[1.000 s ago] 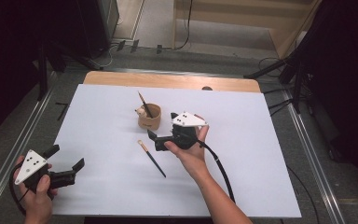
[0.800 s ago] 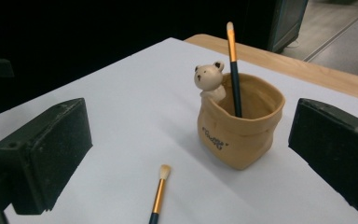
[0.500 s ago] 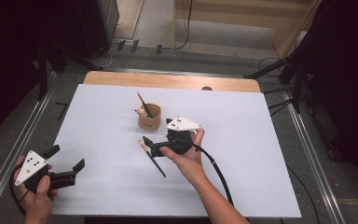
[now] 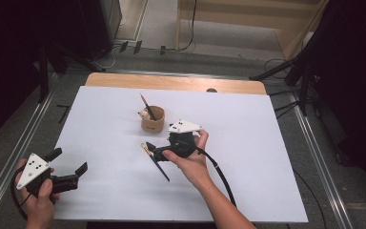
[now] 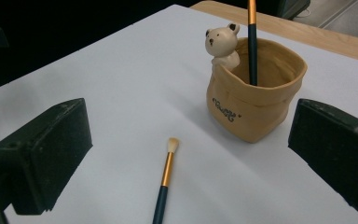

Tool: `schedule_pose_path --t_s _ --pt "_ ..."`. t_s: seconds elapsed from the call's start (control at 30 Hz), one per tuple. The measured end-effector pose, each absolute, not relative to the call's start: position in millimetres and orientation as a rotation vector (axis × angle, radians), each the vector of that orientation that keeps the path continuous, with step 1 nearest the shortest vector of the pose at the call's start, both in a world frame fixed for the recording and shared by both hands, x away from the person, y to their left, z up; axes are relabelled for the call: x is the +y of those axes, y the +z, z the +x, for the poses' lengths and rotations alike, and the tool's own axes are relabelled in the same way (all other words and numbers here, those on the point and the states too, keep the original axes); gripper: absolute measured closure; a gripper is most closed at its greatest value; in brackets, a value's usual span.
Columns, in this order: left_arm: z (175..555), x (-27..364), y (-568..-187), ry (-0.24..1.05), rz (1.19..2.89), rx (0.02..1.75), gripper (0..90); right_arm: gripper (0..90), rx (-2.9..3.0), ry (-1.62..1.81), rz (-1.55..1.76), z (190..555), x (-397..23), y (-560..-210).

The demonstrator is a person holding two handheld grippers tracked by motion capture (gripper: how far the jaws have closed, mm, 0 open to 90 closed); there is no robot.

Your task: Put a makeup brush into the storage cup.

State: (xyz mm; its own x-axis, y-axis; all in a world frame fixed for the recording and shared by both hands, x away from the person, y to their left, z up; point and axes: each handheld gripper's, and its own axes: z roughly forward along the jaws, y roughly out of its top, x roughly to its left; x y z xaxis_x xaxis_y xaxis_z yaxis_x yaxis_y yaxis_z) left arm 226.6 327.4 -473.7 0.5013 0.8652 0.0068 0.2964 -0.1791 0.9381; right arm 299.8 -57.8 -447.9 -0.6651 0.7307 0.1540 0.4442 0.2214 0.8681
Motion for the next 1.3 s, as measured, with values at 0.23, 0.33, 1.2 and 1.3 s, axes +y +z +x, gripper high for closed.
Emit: schedule_pose_path --t_s 0.23,0.33,1.2,1.3 --pt "227 328 -474 0.697 1.722 0.991 0.0 0.0 2.274 1.362 1.133 305 -55 -449" --pt "227 328 -474 0.697 1.722 0.99 0.0 0.0 2.293 1.333 1.14 306 -54 -449" --pt "227 328 -474 0.697 1.726 0.99 0.0 0.0 2.468 1.112 1.215 323 -46 -452" --pt "227 328 -474 0.696 1.723 0.991 0.0 0.0 2.487 1.083 1.221 324 -45 -453"
